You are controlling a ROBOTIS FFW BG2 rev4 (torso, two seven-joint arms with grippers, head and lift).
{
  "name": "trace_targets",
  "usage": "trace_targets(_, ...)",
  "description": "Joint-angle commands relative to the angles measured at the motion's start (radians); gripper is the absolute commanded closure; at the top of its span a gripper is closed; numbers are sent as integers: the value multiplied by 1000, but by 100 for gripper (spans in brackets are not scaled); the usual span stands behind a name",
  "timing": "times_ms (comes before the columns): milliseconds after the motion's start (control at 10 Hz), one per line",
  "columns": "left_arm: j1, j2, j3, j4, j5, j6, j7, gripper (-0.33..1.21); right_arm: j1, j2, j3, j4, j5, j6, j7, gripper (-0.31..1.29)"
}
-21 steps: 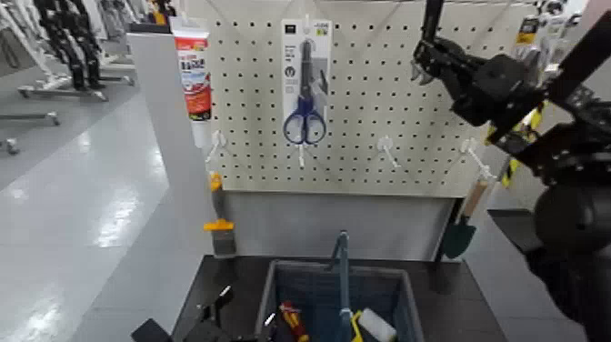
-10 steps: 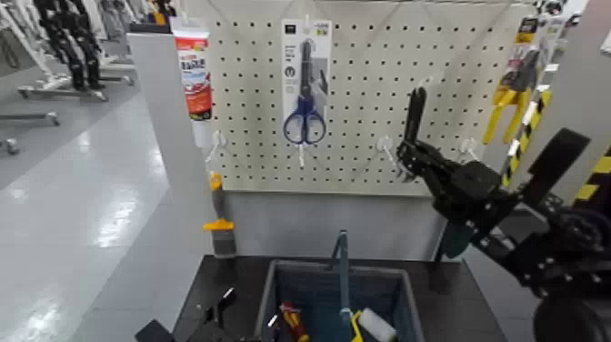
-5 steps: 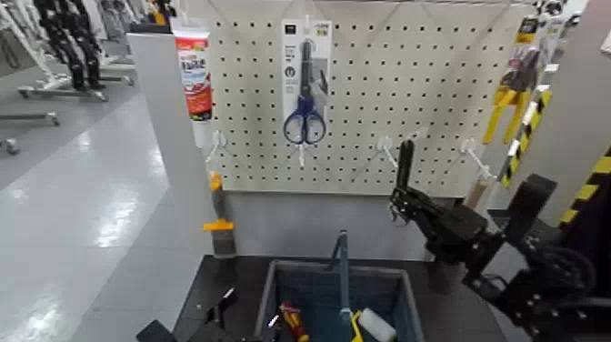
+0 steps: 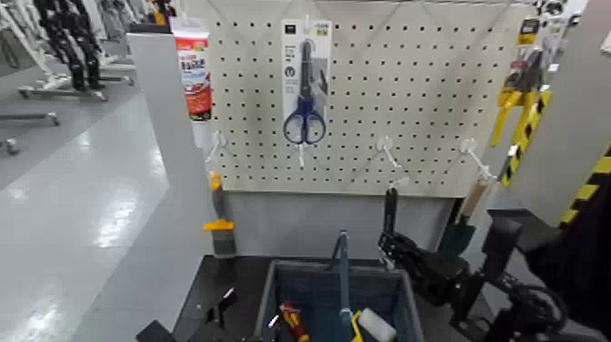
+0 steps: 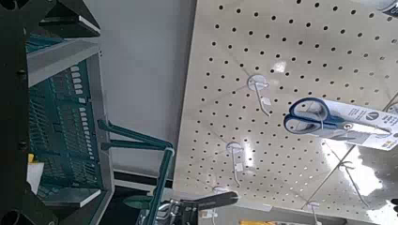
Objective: Put the black wrench into the crate.
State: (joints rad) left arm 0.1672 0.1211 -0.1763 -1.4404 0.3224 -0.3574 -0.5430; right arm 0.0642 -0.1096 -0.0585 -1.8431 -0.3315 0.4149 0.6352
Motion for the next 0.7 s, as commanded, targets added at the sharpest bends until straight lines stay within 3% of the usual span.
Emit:
trace_targets(100,0,0,0,2,-2,0,0,11,28,1,2,28,0,47,0,111)
trace_targets(700,-2,0,0,2,-3,-3,0,11,54,5,19,99,-1,90,12,111)
